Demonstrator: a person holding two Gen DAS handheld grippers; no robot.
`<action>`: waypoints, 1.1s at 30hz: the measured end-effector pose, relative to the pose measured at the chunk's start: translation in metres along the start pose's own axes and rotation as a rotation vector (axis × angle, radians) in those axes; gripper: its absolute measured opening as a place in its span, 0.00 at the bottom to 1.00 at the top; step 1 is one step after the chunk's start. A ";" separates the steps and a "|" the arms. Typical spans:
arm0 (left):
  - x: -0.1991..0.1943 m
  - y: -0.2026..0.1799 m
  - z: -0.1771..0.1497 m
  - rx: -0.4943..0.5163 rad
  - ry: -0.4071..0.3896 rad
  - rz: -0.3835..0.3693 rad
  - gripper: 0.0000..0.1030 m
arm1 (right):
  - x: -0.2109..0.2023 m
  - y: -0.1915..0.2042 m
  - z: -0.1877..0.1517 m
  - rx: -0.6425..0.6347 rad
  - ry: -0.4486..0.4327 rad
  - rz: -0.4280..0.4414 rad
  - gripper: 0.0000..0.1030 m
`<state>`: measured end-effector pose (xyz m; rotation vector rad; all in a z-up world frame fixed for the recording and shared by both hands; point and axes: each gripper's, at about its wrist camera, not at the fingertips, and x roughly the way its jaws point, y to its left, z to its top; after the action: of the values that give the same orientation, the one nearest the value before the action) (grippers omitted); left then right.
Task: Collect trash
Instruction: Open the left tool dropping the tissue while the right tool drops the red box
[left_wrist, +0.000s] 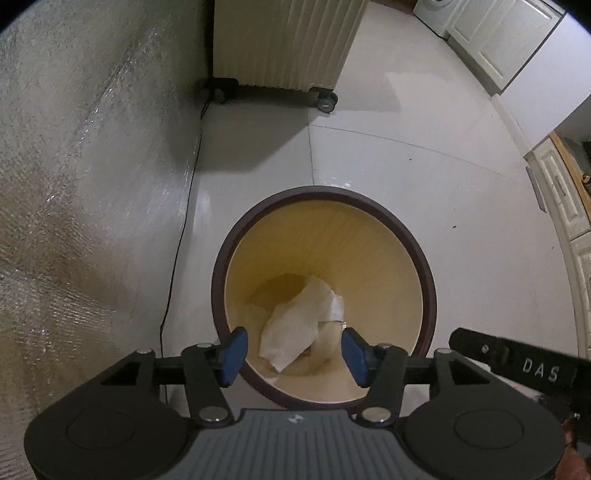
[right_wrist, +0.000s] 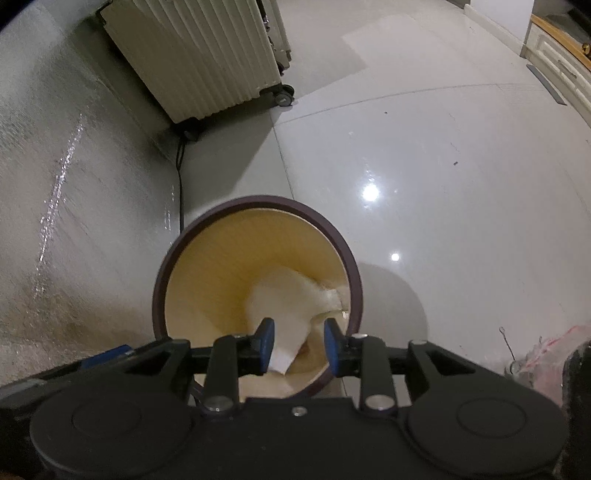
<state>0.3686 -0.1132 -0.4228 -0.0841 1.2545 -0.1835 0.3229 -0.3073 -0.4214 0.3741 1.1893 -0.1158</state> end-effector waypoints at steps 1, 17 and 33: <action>-0.001 0.000 0.000 0.001 0.001 0.001 0.58 | 0.000 -0.001 -0.002 -0.005 0.002 0.000 0.30; -0.023 0.005 -0.009 0.037 0.023 0.081 0.93 | -0.022 -0.014 -0.018 -0.054 -0.016 -0.037 0.74; -0.070 0.012 -0.032 0.049 0.011 0.133 1.00 | -0.064 -0.018 -0.033 -0.097 -0.077 -0.076 1.00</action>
<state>0.3186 -0.0875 -0.3686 0.0430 1.2614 -0.0994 0.2644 -0.3199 -0.3768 0.2370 1.1285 -0.1368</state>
